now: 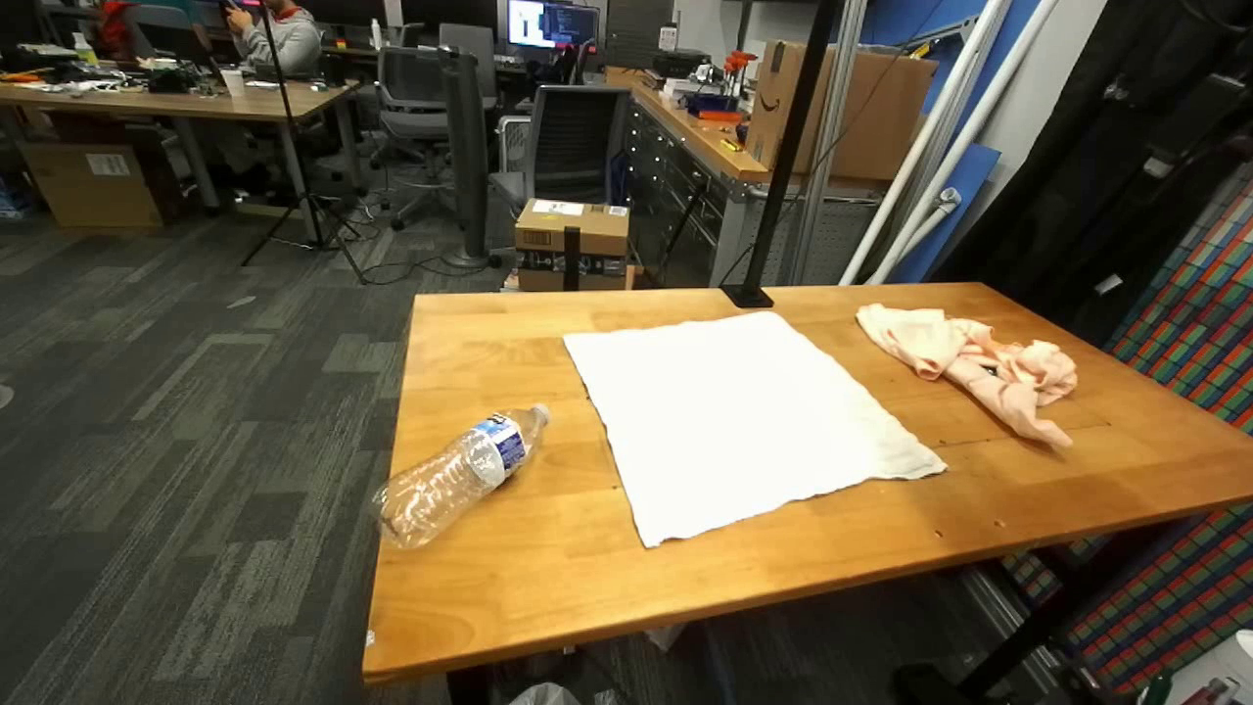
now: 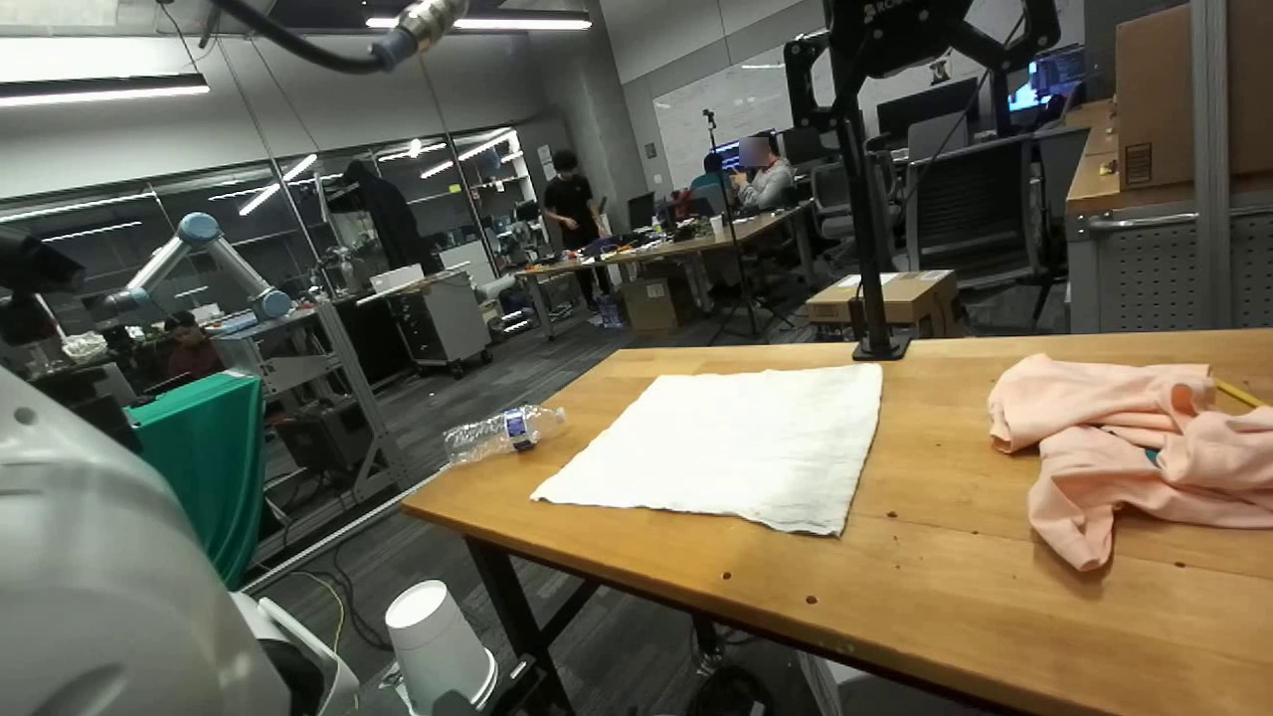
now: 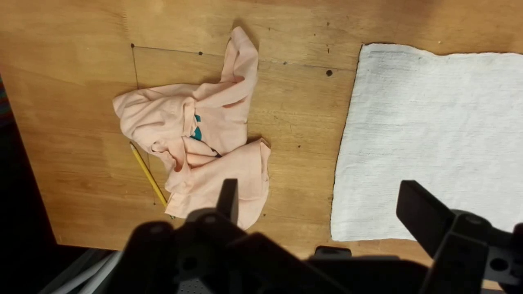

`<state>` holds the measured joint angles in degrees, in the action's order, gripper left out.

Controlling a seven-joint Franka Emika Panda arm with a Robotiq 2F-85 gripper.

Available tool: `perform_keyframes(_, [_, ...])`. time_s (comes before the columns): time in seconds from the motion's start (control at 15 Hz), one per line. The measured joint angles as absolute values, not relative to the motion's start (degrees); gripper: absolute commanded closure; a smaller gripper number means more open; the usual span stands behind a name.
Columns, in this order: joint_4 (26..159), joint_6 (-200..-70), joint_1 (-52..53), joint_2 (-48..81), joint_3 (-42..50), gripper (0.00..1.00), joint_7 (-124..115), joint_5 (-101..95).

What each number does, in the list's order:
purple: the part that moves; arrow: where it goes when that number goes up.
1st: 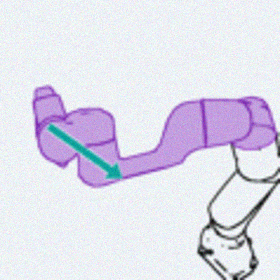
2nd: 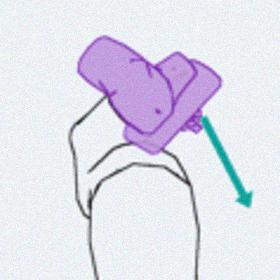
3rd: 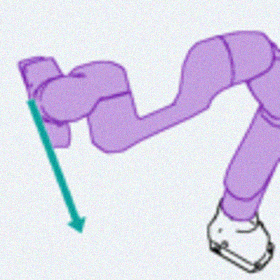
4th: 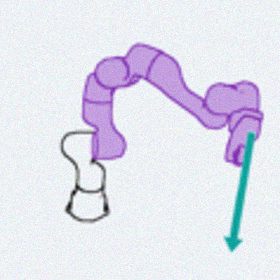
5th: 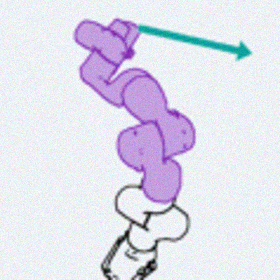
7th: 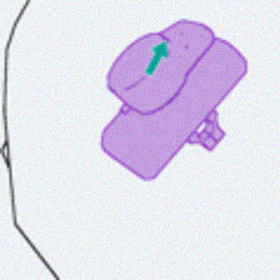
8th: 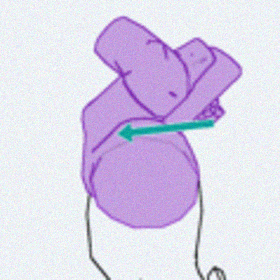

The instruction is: Fold the towel twice

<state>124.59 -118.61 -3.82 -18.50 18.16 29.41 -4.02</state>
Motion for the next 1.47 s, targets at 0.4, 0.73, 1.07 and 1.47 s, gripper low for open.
perform_keyframes(0.4, [124.6, -118.6, -3.8, -18.5, 18.2, 0.0, 29.4, -4.0])
perform_keyframes(0.73, [124.6, -118.6, -3.8, -18.5, 18.2, 0.0, 29.4, -4.0])
perform_keyframes(1.07, [124.7, -118.6, -3.9, -18.5, 18.1, 0.0, 29.4, -4.0])
perform_keyframes(1.47, [124.4, -118.5, -3.8, -15.6, 17.9, 0.0, 31.0, -1.4])
